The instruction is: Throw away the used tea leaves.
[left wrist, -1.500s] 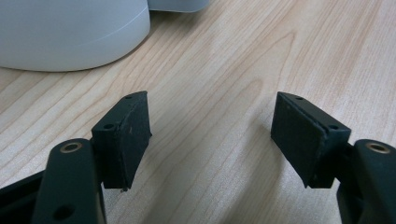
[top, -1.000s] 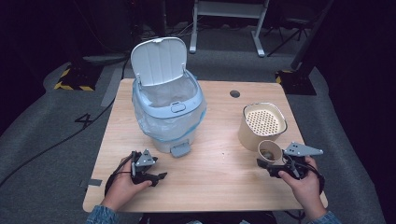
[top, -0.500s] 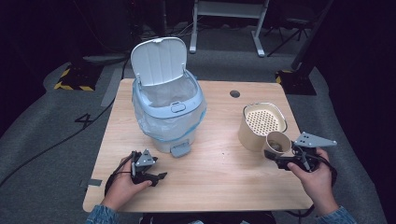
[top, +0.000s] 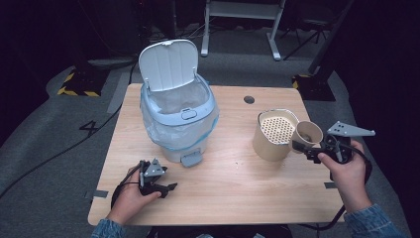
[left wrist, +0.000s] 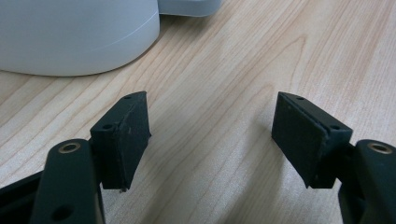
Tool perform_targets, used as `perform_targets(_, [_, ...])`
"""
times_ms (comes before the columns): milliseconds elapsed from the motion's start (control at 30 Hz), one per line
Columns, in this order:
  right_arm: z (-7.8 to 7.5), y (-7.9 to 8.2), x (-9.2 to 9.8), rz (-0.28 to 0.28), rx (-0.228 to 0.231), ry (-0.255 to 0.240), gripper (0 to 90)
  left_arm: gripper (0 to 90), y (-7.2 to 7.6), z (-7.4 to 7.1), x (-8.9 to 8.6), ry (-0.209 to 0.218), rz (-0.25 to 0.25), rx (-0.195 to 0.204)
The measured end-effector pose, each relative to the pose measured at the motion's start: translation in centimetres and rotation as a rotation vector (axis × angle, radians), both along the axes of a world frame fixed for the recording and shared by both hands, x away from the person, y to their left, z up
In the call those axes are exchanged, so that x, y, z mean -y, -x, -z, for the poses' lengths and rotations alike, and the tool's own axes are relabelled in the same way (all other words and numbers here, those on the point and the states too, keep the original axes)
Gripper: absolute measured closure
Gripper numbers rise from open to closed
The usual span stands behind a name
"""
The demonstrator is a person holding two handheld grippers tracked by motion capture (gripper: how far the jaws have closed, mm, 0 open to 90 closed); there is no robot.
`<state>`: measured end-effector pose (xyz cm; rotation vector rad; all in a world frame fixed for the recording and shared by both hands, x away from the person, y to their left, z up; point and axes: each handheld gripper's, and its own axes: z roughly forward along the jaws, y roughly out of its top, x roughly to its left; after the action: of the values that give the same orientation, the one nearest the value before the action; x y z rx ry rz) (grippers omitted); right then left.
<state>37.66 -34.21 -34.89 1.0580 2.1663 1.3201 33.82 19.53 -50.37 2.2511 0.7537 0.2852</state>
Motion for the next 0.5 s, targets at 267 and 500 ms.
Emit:
perform_targets(267, [-1.0,-2.1,1.3,0.018,0.009,0.006,29.8,28.2,0.0,0.0,0.0,0.0,-0.005,0.0])
perform_targets(500, [-1.5,-3.7,1.7,0.034,0.023,0.051,29.8,28.2,0.0,0.0,0.0,0.001,-0.011,-0.001])
